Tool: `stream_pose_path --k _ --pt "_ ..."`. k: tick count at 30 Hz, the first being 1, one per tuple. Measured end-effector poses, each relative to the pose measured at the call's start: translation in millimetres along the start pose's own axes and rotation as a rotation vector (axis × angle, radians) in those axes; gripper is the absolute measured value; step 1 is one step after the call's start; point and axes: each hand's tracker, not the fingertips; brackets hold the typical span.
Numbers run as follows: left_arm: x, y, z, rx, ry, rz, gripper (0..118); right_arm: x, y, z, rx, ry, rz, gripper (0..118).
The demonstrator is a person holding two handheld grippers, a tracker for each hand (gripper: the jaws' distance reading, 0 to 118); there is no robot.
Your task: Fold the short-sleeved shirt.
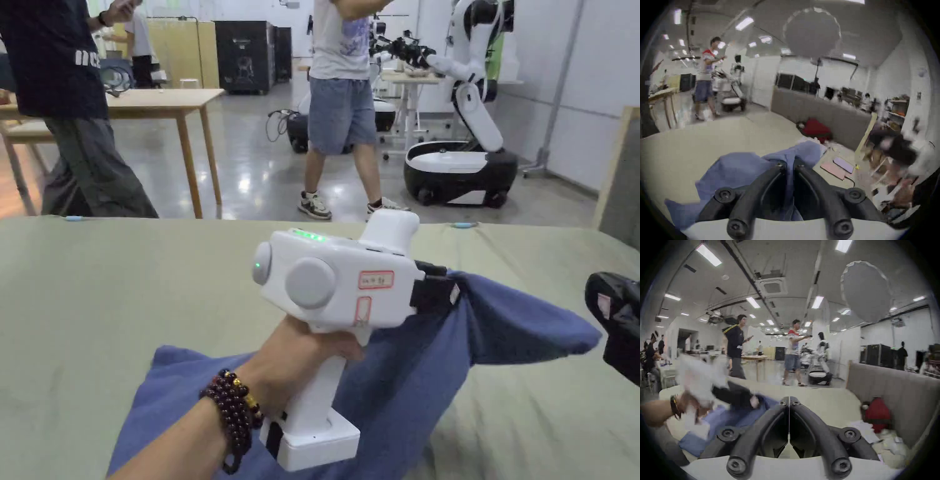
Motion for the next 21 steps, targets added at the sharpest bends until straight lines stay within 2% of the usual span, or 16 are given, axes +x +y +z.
stream_pose_path --k 4,7,9,10,11,12,13,14,15,16,18,21 --pt "29.5 -78.3 -114.6 -0.284 0.062 -0.014 5 41.8 0.6 22.2 -0.009 -0.073 -0.013 2" --pt "39.0 -144.8 -163.9 -0.469 0.100 -0.028 5 56.7 -1.2 31.9 -0.011 -0.089 -0.012 2" --pt "40.6 -171.4 -171.0 -0.486 0.149 -0.075 5 61.7 -1.9 37.0 -0.010 -0.094 -0.008 2" --pt "39.5 -161.6 -164.9 -0.393 0.140 -0.075 5 64.8 -3.2 37.5 -0.008 -0.092 -0.004 2" --pt "35.8 -149.5 -160.6 -0.407 0.130 -0.030 7 64.8 -3.5 38.8 -0.005 -0.090 0.001 2" --pt "29.8 -140.8 -150.8 -0.386 0.113 0.037 20 63.7 -3.3 39.3 -0.003 -0.090 0.004 2" --pt "26.0 -129.0 -140.8 -0.355 0.114 0.065 53 62.7 -2.9 39.1 -0.003 -0.088 0.006 2" --pt "23.4 -115.5 -127.2 -0.313 0.117 0.073 95 60.1 -2.2 39.0 -0.002 -0.082 0.005 2" --pt "20.5 -102.4 -111.5 -0.266 0.084 0.087 118 57.3 -1.5 40.0 0.000 -0.073 0.000 2" --pt "16.6 -77.1 -82.3 -0.081 0.025 0.093 114 53.7 -0.6 40.9 0.006 -0.056 -0.007 2" --pt "10.4 -52.5 -30.3 -0.055 0.037 0.156 117 45.4 2.4 41.0 0.013 -0.031 -0.007 2" --pt "-3.6 -27.9 69.7 0.135 0.124 0.166 117 30.7 8.0 40.6 0.029 0.001 -0.002 2"
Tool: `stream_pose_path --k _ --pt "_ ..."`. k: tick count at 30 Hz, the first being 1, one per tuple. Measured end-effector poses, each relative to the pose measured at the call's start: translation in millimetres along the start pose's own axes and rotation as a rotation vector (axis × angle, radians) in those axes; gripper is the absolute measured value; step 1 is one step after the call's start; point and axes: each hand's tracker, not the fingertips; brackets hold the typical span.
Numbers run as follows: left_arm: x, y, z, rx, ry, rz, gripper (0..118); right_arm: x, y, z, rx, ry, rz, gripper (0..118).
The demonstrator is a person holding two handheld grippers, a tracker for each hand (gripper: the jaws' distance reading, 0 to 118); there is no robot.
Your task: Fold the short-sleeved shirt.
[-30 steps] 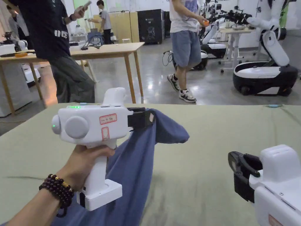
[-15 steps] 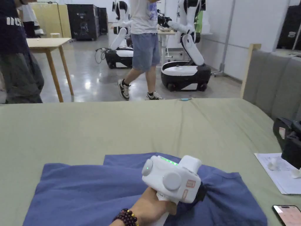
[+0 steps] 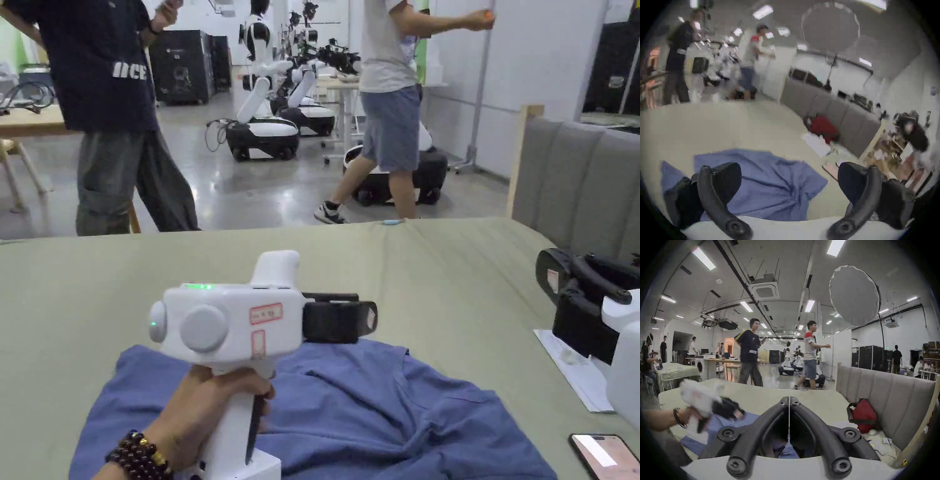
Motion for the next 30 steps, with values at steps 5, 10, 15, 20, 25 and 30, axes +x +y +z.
stream_pose_path --k 5,10,15,20,25,30 --pt "-49.7 9.1 148.8 0.192 0.229 -0.027 100 -26.2 2.2 -2.0 0.026 0.064 -0.010 2" --pt "-79.9 -16.8 220.9 0.225 0.509 0.016 0 -47.6 -4.2 -5.6 0.015 0.105 -0.008 2" --pt "-107.5 -14.3 219.7 0.184 0.496 0.103 0 -61.1 -6.8 -17.3 -0.019 0.125 0.032 3" --pt "-184.8 -7.1 136.1 0.001 0.497 0.139 0 -61.0 -12.1 -30.9 -0.054 0.122 0.042 3" --pt "-288.4 -11.6 34.8 -0.197 0.680 0.086 103 -53.5 -23.2 -47.0 -0.099 0.104 0.048 3" --pt "-341.5 -39.9 -22.2 -0.368 0.737 0.176 112 -43.8 -37.8 -68.0 -0.163 0.087 0.110 3"
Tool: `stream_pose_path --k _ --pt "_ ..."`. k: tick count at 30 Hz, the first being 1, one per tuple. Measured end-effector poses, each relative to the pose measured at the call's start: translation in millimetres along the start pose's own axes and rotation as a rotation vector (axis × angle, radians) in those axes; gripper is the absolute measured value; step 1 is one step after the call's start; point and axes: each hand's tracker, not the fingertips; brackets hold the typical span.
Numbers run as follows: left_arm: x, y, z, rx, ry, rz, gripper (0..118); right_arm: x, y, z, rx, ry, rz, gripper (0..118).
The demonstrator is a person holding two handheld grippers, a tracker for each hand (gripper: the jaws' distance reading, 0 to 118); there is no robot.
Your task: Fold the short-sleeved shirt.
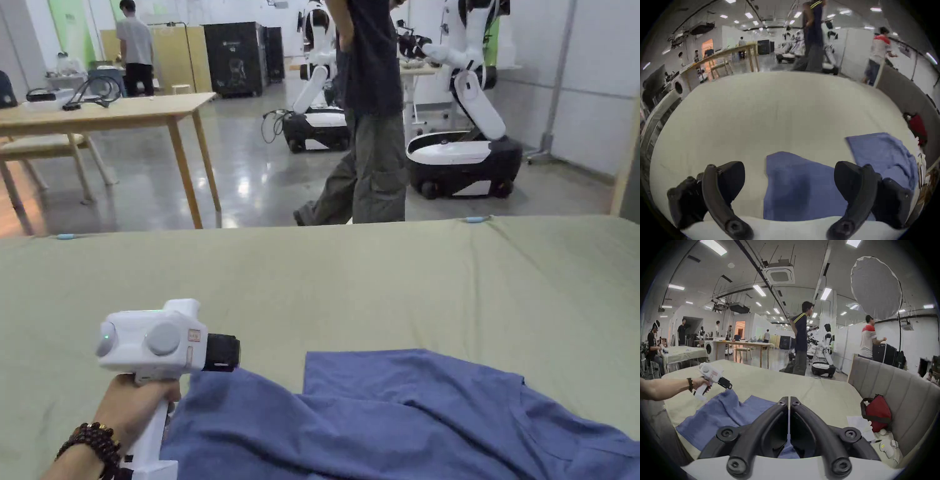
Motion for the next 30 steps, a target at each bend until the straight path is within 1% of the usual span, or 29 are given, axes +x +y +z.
stream_pose_path --k 1,2,3,4,6,7,8,9,10,12,13,15,18,20,21,22,23,24,25,26,29,30 --pt "-1.3 -2.5 -14.0 -0.020 -0.031 0.012 112 1.7 -1.9 -5.5 -0.012 -0.010 0.006 3" --pt "-2.9 -4.7 -23.6 -0.041 -0.033 0.024 112 2.9 -3.6 -9.4 -0.017 -0.015 0.004 3" --pt "-4.8 -7.9 -35.1 -0.082 -0.022 0.029 111 5.0 -5.9 -13.8 -0.024 -0.017 -0.001 3" --pt "-4.9 -11.9 -38.0 -0.067 0.001 0.015 109 6.6 -7.5 -16.7 -0.030 -0.016 -0.007 3" --pt "-3.4 -23.0 -39.2 -0.057 -0.030 0.004 102 7.6 -10.0 -21.6 -0.040 -0.019 -0.020 3" --pt "-0.1 -28.5 -36.8 -0.043 -0.018 -0.009 95 7.8 -11.6 -23.1 -0.047 -0.020 -0.023 3" --pt "1.8 -30.4 -31.7 0.000 -0.006 -0.047 80 7.2 -12.8 -24.4 -0.052 -0.021 -0.023 3" --pt "4.3 -35.8 -24.5 0.015 -0.031 -0.071 48 6.2 -14.5 -26.1 -0.056 -0.020 -0.020 3" --pt "8.3 -39.1 -17.6 0.045 -0.033 -0.101 2 5.7 -16.4 -28.3 -0.057 -0.013 -0.013 3" --pt "14.6 -42.1 -6.6 0.084 -0.009 -0.155 0 5.8 -20.7 -36.4 -0.062 -0.010 -0.004 3" --pt "18.7 -44.3 4.0 0.092 -0.022 -0.154 0 7.0 -21.6 -41.0 -0.089 -0.028 0.002 3" --pt "19.8 -47.3 18.7 0.061 -0.115 -0.082 0 14.9 -20.7 -44.8 -0.118 -0.012 0.004 3" --pt "21.5 -51.0 48.3 0.111 -0.120 -0.078 0 41.7 -26.7 -46.5 -0.158 0.008 -0.001 4" --pt "19.9 -51.9 72.8 0.148 -0.168 -0.059 0 67.4 -38.7 -48.1 -0.246 0.004 -0.008 4" --pt "26.5 -58.9 91.7 0.149 -0.171 -0.056 0 81.2 -49.8 -50.6 -0.297 0.009 -0.022 8" --pt "27.5 -60.6 102.6 0.160 -0.172 -0.052 0 94.1 -61.8 -52.9 -0.353 0.036 -0.025 19" --pt "28.4 -62.6 112.3 0.169 -0.181 -0.052 0 104.9 -75.6 -56.1 -0.409 0.044 -0.048 41" --pt "29.0 -64.9 121.8 0.188 -0.187 -0.055 0 112.0 -89.5 -61.7 -0.478 0.035 -0.064 82" --pt "31.4 -66.9 129.5 0.195 -0.195 -0.051 0 118.4 -105.6 -69.2 -0.547 0.021 -0.080 105" --pt "32.6 -68.8 135.6 0.197 -0.199 -0.047 0 122.0 -118.8 -75.4 -0.589 0.006 -0.085 113" --pt "33.8 -77.3 148.1 0.198 -0.247 -0.018 0 133.6 -155.8 -95.6 -0.683 -0.027 -0.091 112" --pt "34.2 -80.7 152.7 0.204 -0.249 -0.016 0 136.4 -165.7 -102.8 -0.721 -0.057 -0.091 111"
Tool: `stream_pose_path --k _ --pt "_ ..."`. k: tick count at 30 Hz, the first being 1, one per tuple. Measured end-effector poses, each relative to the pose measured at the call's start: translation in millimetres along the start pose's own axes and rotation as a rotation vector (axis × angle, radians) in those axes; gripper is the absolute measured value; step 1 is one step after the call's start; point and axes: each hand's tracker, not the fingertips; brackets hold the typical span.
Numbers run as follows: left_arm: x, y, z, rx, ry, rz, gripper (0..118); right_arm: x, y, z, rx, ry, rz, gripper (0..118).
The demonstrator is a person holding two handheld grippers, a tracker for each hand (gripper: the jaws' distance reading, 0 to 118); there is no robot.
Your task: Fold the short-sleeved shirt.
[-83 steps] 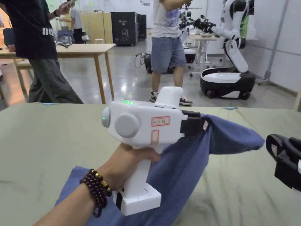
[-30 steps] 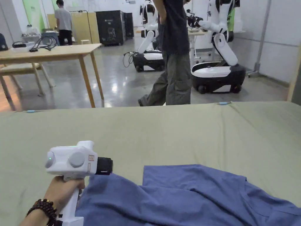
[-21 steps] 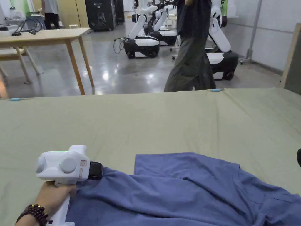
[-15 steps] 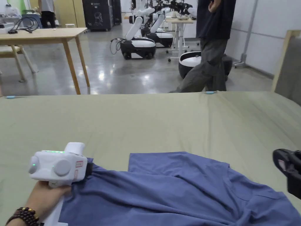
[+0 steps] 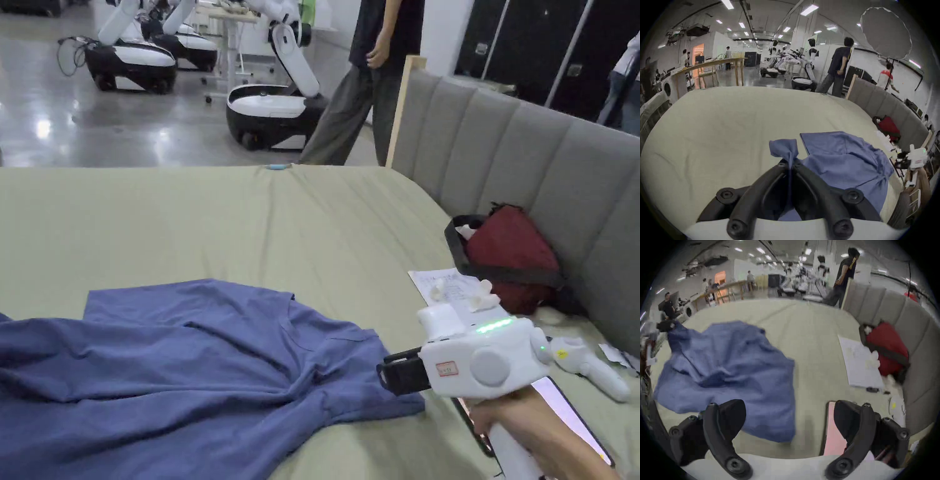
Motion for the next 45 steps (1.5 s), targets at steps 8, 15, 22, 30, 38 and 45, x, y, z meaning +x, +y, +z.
stream_pose_path --k 8,15,22,30,38,45 --pt "0.7 -10.6 15.6 0.002 0.006 0.008 0 -17.2 -2.9 -26.4 -0.070 0.049 0.002 63" --pt "-2.5 -16.3 22.2 0.043 -0.004 0.037 0 -62.3 2.5 -17.6 -0.060 0.085 0.136 2" --pt "-8.5 32.9 65.3 0.238 -0.051 0.079 0 -77.0 55.3 50.2 0.349 0.178 -0.006 2" --pt "13.6 179.4 130.3 0.438 0.010 -0.073 0 -110.9 237.4 157.7 0.674 0.175 0.052 2" --pt "1.8 331.6 180.7 0.618 0.235 -0.096 0 -114.6 410.6 241.7 0.833 0.059 -0.077 2" --pt "-11.1 391.6 164.1 0.707 0.224 -0.051 0 -108.3 500.4 261.8 0.803 -0.072 -0.260 2"
